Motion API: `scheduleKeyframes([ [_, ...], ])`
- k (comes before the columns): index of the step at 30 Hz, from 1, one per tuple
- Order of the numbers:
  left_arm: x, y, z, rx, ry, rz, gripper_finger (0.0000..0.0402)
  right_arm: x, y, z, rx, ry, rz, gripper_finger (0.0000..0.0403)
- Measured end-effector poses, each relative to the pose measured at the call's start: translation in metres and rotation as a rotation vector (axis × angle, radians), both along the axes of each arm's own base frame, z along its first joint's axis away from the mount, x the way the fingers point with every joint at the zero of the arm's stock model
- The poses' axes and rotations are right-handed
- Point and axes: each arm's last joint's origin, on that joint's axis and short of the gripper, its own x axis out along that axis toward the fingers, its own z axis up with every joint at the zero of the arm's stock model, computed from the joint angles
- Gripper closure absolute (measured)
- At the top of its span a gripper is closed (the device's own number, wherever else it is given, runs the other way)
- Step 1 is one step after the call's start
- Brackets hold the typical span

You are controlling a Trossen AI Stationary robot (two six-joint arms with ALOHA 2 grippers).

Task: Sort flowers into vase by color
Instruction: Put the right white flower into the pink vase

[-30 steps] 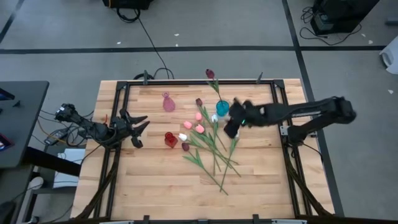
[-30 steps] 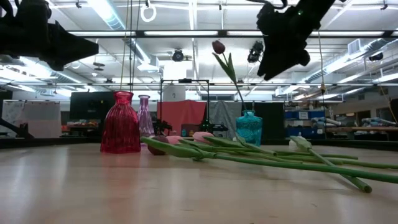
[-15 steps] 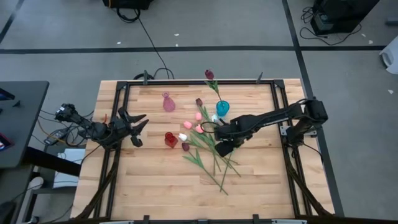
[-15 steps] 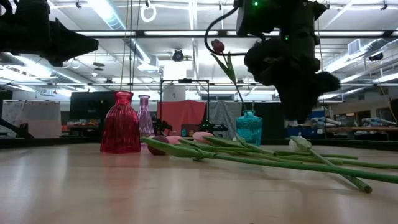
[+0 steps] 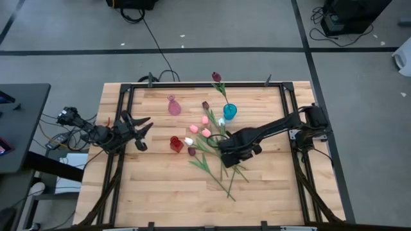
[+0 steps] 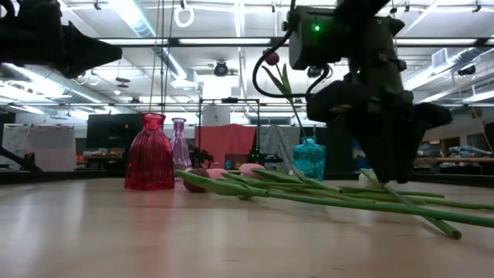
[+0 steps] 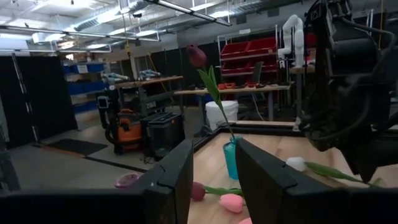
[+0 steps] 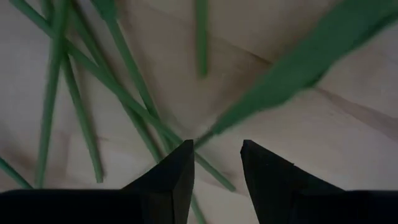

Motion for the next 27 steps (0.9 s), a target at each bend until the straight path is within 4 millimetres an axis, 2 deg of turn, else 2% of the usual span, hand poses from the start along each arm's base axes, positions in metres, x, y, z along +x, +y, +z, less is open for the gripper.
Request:
scheduleKeyframes([
  [5,0.000,0.000,0.001,0.012,0.002,0.004,0.0277,0.004,-0.002,-0.001,-0.019,-0.036,-0.010,0.0257],
  [9,0.000,0.000,0.001,0.013,0.004,0.003,0.0277,0.003,-0.004,-0.007,-0.026,0.008,-0.017,0.0265],
  [13,0.000,0.000,0.000,0.013,0.007,0.007,0.0277,0.001,-0.004,-0.009,-0.037,0.016,-0.013,0.0301],
  [19,0.000,0.000,0.000,0.012,0.007,0.007,0.0277,-0.001,-0.005,-0.010,-0.063,0.017,0.040,0.0389],
  [24,0.000,0.000,0.000,0.011,0.007,0.008,0.0277,-0.002,-0.008,-0.008,-0.054,0.021,0.086,0.0391],
  [27,0.000,0.000,0.000,0.007,0.006,0.006,0.0277,0.004,-0.011,0.005,-0.074,-0.032,0.143,0.0398],
])
